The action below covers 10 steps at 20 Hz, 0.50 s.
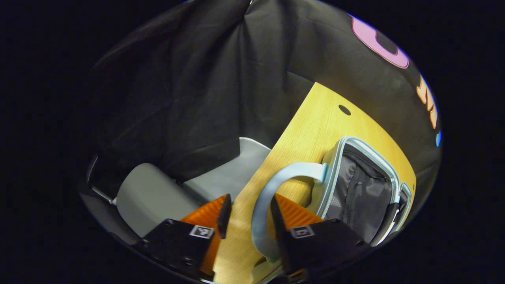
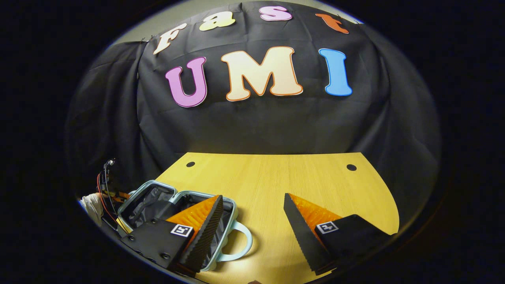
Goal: First open the suitcase, pack the skin care products into it, and then close the suitcase.
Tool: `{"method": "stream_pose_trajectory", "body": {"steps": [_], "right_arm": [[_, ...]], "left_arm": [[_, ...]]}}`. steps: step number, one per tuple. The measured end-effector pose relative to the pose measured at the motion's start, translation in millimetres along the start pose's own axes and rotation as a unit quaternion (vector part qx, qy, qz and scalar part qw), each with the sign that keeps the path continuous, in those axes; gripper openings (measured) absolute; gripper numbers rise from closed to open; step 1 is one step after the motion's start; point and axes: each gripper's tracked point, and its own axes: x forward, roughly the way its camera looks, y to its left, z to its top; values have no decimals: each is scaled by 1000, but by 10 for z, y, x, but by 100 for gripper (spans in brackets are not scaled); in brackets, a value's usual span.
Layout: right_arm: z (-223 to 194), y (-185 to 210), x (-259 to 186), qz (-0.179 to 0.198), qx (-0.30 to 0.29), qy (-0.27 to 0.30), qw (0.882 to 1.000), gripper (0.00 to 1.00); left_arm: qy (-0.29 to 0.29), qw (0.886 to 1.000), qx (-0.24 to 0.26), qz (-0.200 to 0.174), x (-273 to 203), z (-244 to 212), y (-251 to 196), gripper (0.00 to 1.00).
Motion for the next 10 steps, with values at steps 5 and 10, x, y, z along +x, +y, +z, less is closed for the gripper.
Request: {"method": "stream_pose_trajectory", "body": {"steps": [5,10], "right_arm": [[122,62,-111,6,-12,-34,999,97],[291,38,-239,15,-48,-76,996,98]], "left_arm": [[-6,998,54,24,-137,102,-147,7],[-66,994,87,24,-742,401,-314,0]]}}
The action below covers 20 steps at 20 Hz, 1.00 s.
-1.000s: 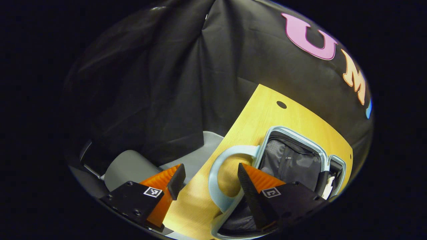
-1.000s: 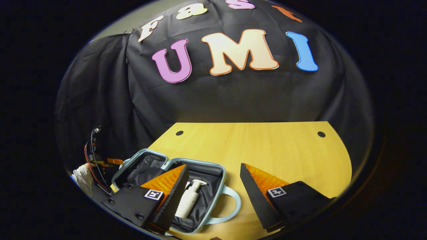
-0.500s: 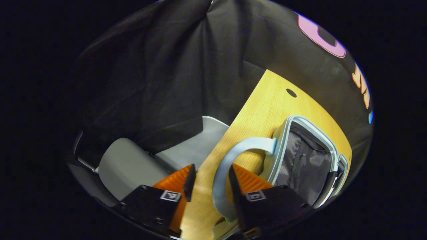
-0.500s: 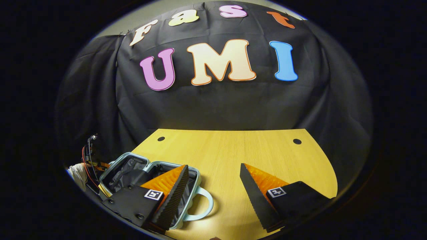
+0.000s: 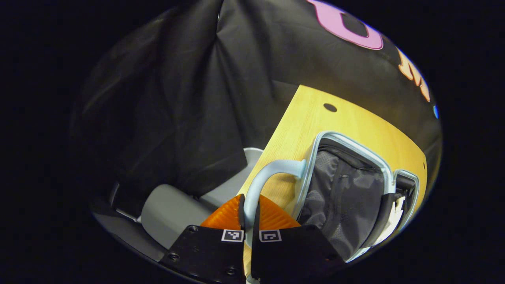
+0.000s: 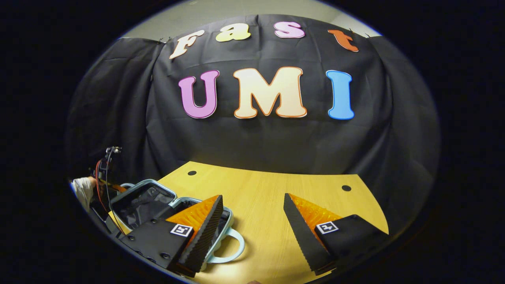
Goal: First open the suitcase, pack the skin care products into it, and then close the suitcase.
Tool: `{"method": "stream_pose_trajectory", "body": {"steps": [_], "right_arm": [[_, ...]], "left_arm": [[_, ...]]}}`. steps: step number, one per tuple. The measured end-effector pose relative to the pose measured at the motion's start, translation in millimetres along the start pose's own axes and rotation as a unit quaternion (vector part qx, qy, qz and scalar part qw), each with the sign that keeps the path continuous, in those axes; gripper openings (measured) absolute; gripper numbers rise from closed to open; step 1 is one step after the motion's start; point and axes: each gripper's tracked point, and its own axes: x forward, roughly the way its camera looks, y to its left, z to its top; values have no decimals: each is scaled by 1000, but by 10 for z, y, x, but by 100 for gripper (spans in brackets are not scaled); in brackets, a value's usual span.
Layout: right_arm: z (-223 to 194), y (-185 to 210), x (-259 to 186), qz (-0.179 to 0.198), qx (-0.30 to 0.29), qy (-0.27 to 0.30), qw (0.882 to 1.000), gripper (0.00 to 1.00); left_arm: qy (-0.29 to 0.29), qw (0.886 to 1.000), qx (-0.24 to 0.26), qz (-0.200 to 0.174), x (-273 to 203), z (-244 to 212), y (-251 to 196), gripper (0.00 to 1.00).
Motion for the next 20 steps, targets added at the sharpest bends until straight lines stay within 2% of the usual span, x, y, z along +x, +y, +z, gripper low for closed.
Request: {"method": "stream_pose_trajectory", "body": {"steps": [2,10,14,20], "right_arm": [[44,13,-64,13,5,-10,1000,94],[261,-298,-310,36,23,-57,997,98],[261,-512,-414,36,29,-60,997,98],[274,-838,-612,27,36,-73,996,97]], "left_arm": [[-29,1000,2,-6,-313,170,-125,0],[-137,989,43,-40,-1636,708,-690,0],[-159,984,58,-57,-1934,686,-1128,0],[-184,971,95,-116,-2343,768,-1917,0]]}}
